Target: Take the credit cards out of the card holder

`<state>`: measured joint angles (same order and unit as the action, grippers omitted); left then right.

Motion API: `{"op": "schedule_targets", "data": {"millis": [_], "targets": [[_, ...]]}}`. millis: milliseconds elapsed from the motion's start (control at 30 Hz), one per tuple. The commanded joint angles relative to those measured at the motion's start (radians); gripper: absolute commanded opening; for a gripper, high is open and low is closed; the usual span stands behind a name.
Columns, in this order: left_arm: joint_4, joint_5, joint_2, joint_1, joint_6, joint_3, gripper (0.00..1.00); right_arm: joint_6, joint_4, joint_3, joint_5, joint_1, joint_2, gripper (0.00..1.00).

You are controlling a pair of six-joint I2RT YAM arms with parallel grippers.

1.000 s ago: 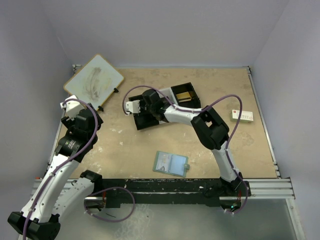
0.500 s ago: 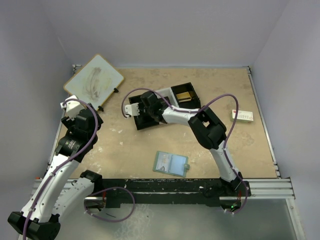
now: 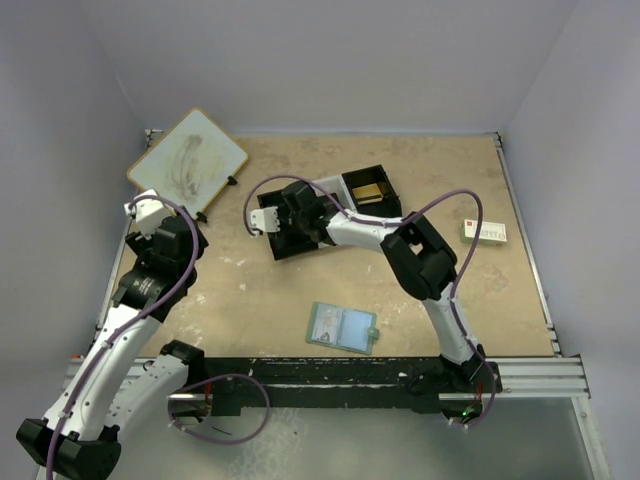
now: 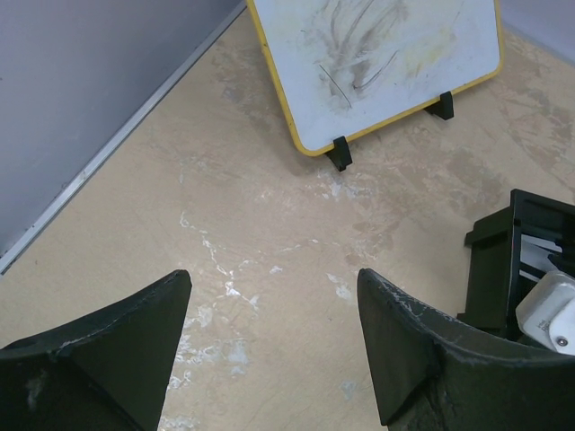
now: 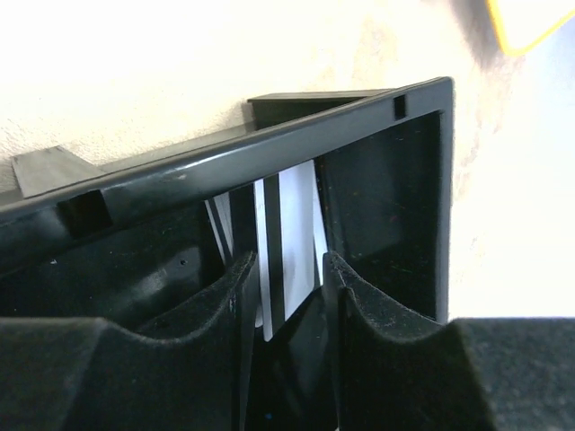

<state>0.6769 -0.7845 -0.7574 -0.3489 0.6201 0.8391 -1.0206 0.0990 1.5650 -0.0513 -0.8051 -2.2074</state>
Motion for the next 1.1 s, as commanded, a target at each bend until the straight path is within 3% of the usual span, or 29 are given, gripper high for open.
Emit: {"op": "schedule_targets", "data": {"millis": [0, 400, 700, 767, 900, 967, 1067], "targets": [[-0.011, 0.005, -0.001, 0.004, 0.003, 0.001, 0.73, 0.033, -0.001, 0.011, -0.038, 0.001, 0.081, 0.39], [-0.01, 0.014, -0.015, 0.004, 0.0, 0.002, 0.73, 0.085, 0.017, -0.011, -0.038, 0.008, 0.105, 0.4], [-0.014, 0.028, -0.015, 0.004, -0.005, 0.0, 0.72, 0.535, 0.225, -0.155, -0.07, 0.039, 0.317, 0.47], [-0.014, 0.032, -0.017, 0.005, -0.006, 0.0, 0.72, 0.675, 0.108, -0.086, -0.056, 0.04, 0.292, 0.39], [-0.013, 0.028, -0.013, 0.004, -0.007, 0.001, 0.72, 0.891, -0.28, 0.173, -0.098, 0.041, 0.137, 0.1], [-0.013, 0.025, -0.008, 0.004, -0.005, 0.0, 0.72, 0.963, -0.294, 0.181, -0.108, 0.033, 0.117, 0.0], [-0.014, 0.025, -0.006, 0.005, -0.006, 0.0, 0.72, 1.083, -0.238, 0.123, -0.097, 0.016, 0.135, 0.0]]}}
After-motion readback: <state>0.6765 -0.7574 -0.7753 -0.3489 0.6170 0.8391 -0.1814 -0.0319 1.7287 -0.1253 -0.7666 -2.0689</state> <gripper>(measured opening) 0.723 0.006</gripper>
